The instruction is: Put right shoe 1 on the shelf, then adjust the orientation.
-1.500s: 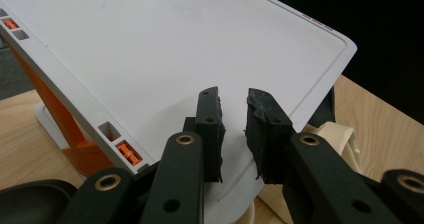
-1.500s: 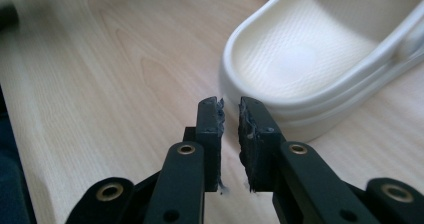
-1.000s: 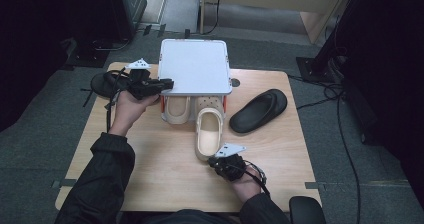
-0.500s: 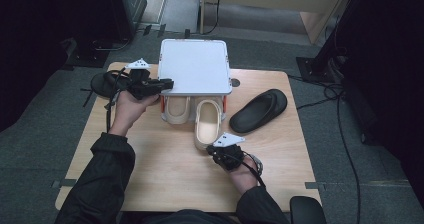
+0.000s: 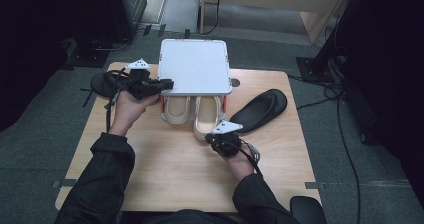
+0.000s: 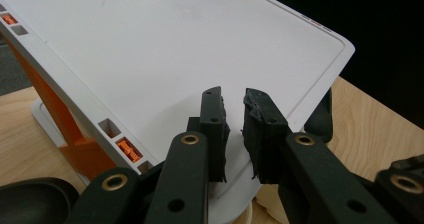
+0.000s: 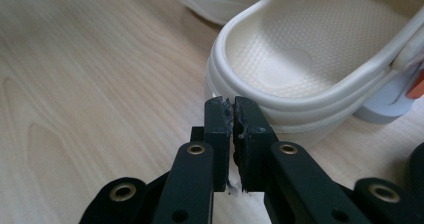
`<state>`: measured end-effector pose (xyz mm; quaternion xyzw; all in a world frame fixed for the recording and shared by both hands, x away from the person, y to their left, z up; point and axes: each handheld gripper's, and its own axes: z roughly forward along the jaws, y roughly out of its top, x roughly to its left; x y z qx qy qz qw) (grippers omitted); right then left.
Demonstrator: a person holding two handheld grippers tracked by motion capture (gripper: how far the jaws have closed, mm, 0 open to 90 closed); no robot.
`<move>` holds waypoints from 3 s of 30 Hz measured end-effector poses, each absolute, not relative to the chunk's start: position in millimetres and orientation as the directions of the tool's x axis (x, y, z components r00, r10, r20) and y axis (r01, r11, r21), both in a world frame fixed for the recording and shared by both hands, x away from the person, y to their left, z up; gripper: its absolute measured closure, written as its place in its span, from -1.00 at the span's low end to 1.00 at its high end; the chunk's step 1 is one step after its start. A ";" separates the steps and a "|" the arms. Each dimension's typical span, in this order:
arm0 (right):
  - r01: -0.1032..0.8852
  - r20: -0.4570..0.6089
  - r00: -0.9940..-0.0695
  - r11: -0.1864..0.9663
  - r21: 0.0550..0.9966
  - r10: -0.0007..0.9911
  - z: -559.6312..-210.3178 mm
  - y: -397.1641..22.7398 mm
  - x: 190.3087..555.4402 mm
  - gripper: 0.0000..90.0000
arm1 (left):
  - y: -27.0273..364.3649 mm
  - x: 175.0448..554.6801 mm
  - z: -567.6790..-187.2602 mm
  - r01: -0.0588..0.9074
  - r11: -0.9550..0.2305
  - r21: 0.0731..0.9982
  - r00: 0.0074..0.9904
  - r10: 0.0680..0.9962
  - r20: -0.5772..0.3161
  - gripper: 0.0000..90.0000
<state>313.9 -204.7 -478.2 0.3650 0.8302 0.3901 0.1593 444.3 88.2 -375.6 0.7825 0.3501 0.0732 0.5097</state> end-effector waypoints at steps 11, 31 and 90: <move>0.473 -0.002 -0.678 0.438 0.765 0.735 -474.3 -202.9 339.6 0.85 | 88.8 444.3 -376.1 0.475 -0.231 0.849 0.746 0.617 -0.249 0.76; 0.521 0.124 -0.689 0.369 0.770 0.714 -473.1 -210.6 365.6 0.51 | 89.6 443.6 -374.1 0.483 -0.217 0.848 0.740 0.619 -0.263 0.44; 0.486 0.171 -0.777 0.406 0.774 0.606 -475.6 -228.8 330.6 0.21 | 171.7 476.1 -438.5 0.616 -0.108 0.780 0.505 0.815 -0.286 0.53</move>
